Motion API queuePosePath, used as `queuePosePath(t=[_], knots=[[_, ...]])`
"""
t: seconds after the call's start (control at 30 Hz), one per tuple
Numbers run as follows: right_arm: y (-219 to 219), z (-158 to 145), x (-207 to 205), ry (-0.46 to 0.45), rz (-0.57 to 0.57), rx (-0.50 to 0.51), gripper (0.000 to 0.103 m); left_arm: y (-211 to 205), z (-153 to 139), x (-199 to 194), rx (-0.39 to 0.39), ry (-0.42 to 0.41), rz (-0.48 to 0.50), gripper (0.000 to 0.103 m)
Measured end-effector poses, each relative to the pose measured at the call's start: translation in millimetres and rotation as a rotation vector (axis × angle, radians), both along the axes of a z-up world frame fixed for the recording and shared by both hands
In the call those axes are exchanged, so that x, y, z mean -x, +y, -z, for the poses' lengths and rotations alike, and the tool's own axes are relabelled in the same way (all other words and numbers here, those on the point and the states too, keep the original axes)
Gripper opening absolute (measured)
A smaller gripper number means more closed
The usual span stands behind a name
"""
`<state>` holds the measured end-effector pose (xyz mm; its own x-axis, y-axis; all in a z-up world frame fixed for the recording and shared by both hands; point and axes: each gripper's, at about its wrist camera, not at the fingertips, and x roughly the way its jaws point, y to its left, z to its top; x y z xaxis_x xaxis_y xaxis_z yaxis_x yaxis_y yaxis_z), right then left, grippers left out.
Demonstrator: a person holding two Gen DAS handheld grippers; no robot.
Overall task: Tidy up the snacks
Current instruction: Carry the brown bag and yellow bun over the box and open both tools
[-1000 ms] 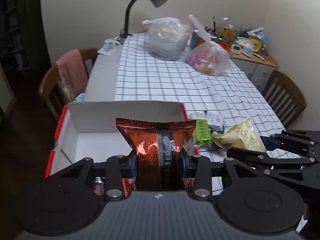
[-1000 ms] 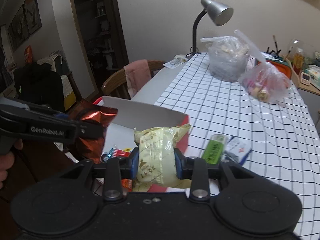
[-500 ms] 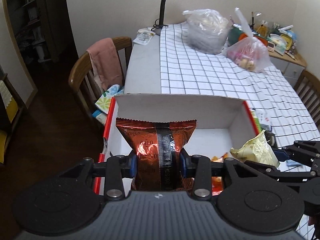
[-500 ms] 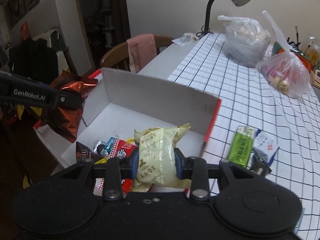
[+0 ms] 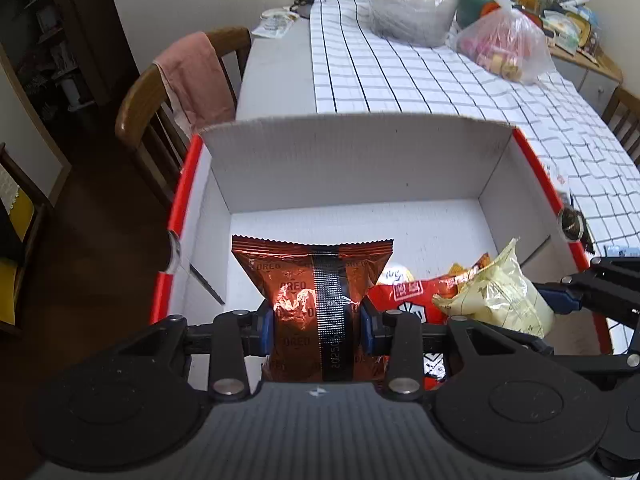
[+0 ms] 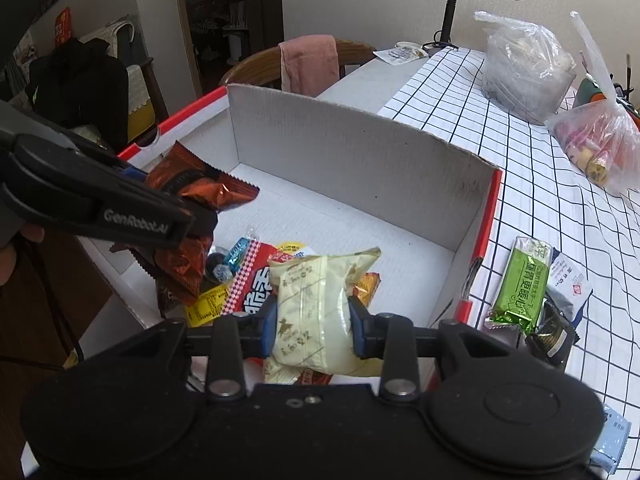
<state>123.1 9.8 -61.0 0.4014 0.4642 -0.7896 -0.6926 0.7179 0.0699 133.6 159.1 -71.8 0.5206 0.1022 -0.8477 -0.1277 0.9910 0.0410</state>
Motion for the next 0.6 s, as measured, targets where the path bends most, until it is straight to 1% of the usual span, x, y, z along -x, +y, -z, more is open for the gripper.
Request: queuePosePath(t=[0.2,0.23,0.3,0.33,0.37,0.5,0.6], knots=[[0,-1,2,-0.001,-0.005,0.002,0.038,-6,8,0,0.004,0.023,0.003,0.039],[-1,-2,2,-0.001,-0.003,-0.001,0.039,-7,8,0,0.004,0.024,0.002,0.041],[-3,-3,0,0.002,0.001,-0.009,0.041,-8,8,2,0.011,0.02,0.001,0.048],[-5,-4,0,0.001,0.003,-0.012,0.043,-8,7,4,0.013,0.017,-0.001,0.054],[-6,-6,1,0.0,0.004,-0.017,0.044,-8,6,5,0.016,0.011,-0.003,0.058],[-14,-14,2,-0.002,0.013,-0.047,0.047,-7,0,10,0.029,-0.005,-0.009,0.058],[-21,-23,4,-0.004,0.022,-0.074,0.051,-6,-6,14,0.037,-0.022,-0.016,0.059]])
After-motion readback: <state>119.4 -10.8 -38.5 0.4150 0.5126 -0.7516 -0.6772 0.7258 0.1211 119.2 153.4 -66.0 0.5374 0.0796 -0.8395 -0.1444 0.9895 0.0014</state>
